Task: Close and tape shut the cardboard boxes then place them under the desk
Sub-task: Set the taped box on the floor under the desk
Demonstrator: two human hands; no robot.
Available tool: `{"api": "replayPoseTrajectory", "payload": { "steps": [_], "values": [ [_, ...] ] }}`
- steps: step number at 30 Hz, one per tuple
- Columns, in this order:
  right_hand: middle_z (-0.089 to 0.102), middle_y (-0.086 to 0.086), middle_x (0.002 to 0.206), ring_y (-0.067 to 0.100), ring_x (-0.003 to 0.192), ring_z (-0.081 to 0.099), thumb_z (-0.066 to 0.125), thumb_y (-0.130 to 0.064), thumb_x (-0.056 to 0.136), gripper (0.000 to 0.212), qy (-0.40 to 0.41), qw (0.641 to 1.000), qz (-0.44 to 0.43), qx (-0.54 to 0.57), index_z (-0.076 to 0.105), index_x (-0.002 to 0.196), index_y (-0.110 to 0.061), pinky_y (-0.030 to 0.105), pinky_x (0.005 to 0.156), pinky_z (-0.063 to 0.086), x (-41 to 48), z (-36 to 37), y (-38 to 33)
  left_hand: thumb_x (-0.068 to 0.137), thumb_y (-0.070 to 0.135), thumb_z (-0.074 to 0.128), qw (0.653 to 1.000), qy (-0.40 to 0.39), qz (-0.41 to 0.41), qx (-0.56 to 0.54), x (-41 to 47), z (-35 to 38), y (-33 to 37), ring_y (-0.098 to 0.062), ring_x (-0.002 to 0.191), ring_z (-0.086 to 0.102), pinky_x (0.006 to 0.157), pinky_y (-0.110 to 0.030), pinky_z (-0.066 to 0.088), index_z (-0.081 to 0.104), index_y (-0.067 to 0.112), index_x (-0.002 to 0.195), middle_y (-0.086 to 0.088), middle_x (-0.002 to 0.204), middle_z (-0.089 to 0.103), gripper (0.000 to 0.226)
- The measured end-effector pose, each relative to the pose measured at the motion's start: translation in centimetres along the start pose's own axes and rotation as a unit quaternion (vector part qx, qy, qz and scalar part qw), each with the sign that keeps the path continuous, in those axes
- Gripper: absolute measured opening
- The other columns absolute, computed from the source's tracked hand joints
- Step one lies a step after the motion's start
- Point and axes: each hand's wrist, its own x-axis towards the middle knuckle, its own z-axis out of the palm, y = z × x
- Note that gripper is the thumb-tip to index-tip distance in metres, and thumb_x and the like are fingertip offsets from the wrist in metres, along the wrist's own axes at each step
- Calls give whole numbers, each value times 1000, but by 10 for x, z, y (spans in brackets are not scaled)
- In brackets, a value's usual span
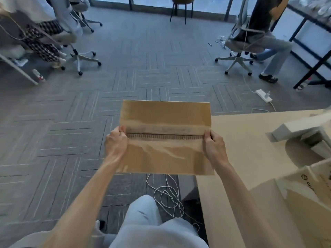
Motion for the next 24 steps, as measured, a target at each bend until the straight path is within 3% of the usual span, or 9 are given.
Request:
{"api": "replayPoseTrajectory", "payload": {
  "steps": [4,7,11,15,20,24],
  "values": [
    [67,6,94,29,94,60,31,-33,105,39,-36,999,-13,-17,63,96,-13,49,87,48,65,39,-36,105,27,32,999,28,-33,-10,66,1,-5,-15,61,50,50,-26,34,59,7,87,-2,72,56,38],
    [65,2,87,24,86,59,31,-31,106,40,-50,998,-16,-22,61,89,-11,43,80,46,116,80,-61,105,28,32,998,40,-50,-6,133,6,-17,-23,70,55,63,-32,39,61,9,91,-6,78,61,38],
    [62,-2,82,18,79,55,34,-28,106,39,-43,999,-20,-25,62,87,-10,35,68,40,189,145,-93,105,30,30,998,23,-58,-4,230,7,-24,-23,70,54,64,-32,36,57,10,84,-4,73,58,39],
    [61,-9,82,8,75,53,35,-27,106,36,-46,998,-17,-32,63,89,-15,26,61,38,248,194,-136,105,32,30,998,5,-62,6,325,4,-23,-25,74,54,66,-33,37,57,9,90,-5,78,58,39],
    [67,3,89,19,81,58,34,-28,106,39,-4,1000,26,-13,65,94,-6,35,70,43,324,216,-159,105,31,31,999,-36,-27,22,424,23,15,-20,68,50,66,-31,36,55,8,86,0,71,53,39],
    [63,5,79,20,74,53,34,-32,104,45,38,997,61,13,59,84,-1,39,70,41,402,217,-159,105,30,31,996,-78,4,33,498,64,56,-17,62,50,52,-30,34,53,7,82,-1,69,55,39]
  ]
}}
